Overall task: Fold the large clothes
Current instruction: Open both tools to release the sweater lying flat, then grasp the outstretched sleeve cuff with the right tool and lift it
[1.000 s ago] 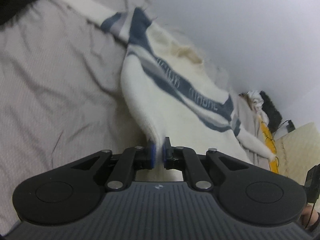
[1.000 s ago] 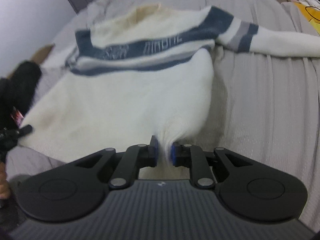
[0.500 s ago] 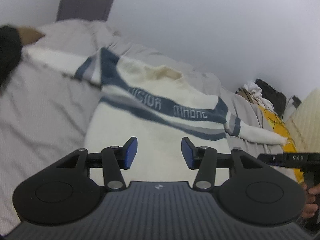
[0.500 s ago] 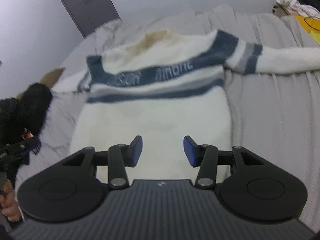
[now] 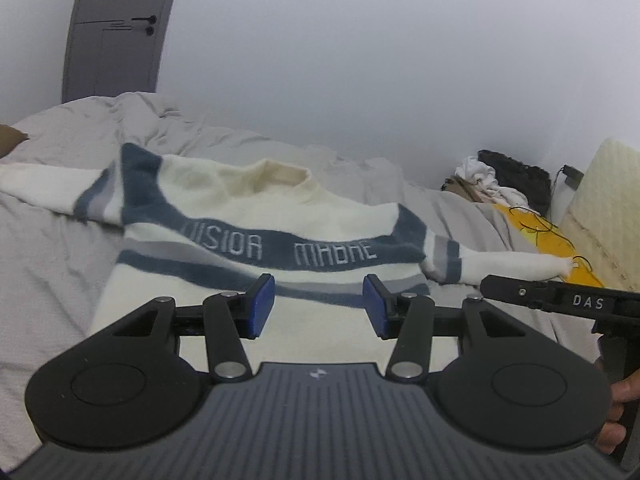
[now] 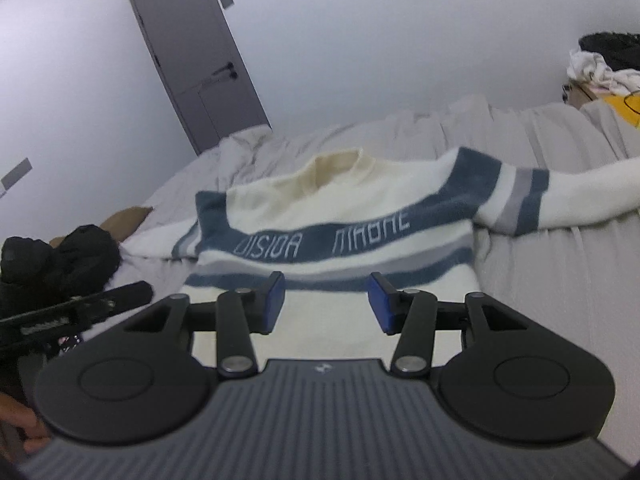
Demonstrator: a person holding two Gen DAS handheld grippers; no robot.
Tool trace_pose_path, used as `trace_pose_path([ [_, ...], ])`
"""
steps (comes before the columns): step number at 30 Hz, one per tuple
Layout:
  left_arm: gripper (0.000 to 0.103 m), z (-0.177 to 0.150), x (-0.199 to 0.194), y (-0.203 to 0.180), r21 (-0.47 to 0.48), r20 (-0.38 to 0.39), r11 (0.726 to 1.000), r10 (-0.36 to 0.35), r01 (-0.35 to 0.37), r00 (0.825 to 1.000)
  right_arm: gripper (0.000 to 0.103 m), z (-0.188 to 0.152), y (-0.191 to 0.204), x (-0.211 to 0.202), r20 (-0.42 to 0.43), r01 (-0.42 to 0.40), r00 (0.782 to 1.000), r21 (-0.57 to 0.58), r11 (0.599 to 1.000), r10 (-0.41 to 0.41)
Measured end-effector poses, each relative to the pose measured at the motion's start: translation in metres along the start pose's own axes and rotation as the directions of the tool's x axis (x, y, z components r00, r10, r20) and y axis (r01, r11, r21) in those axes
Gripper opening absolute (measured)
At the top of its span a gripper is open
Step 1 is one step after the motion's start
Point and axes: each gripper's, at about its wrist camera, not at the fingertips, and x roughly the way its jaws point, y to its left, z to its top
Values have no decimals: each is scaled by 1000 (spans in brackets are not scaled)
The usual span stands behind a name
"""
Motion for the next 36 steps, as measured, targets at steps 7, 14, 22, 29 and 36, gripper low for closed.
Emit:
trace_pose_path([
  [7, 58, -25, 23, 3, 45, 16, 999, 23, -24, 1000, 50, -23, -3, 6, 58, 38, 998, -104, 994, -32],
  [14, 73, -38, 35, 16, 33, 7, 998, 62, -62, 998, 54, -25, -5, 12, 52, 69, 997, -110, 992, -64],
  [22, 98, -52, 46, 27, 22, -5, 996, 91, -91, 996, 68, -25, -22, 23, 27, 168, 986, -63, 984, -166],
  [29, 101, -54, 49, 38, -19, -17, 995, 93, -93, 996, 103, -13, -46, 24, 47, 241, 969, 34, 970, -242],
  [36, 101, -56, 48, 45, -44, -18, 994, 99, -100, 995, 103, 12, -110, 35, -56, 194, 981, 281, 940, -185],
])
